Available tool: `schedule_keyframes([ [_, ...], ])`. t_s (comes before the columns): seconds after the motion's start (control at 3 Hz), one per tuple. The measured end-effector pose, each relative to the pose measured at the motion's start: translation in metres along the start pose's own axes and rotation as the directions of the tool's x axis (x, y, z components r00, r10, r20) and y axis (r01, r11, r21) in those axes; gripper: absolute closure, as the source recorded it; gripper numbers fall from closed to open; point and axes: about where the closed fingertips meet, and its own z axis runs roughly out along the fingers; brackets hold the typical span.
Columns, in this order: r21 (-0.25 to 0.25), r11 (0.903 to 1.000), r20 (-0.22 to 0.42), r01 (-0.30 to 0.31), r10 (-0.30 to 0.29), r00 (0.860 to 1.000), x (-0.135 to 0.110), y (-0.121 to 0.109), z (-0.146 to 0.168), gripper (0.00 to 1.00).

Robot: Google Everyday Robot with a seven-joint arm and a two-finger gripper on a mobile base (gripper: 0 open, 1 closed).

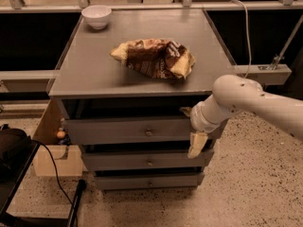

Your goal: Open top drawer

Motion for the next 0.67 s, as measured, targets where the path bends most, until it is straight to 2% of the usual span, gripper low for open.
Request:
schedule_keyframes([
  [0.67,-0.082,0.9966,-0.018,-0.003,0.002,1.0,0.0037,0.0113,-0.0009,0.0],
])
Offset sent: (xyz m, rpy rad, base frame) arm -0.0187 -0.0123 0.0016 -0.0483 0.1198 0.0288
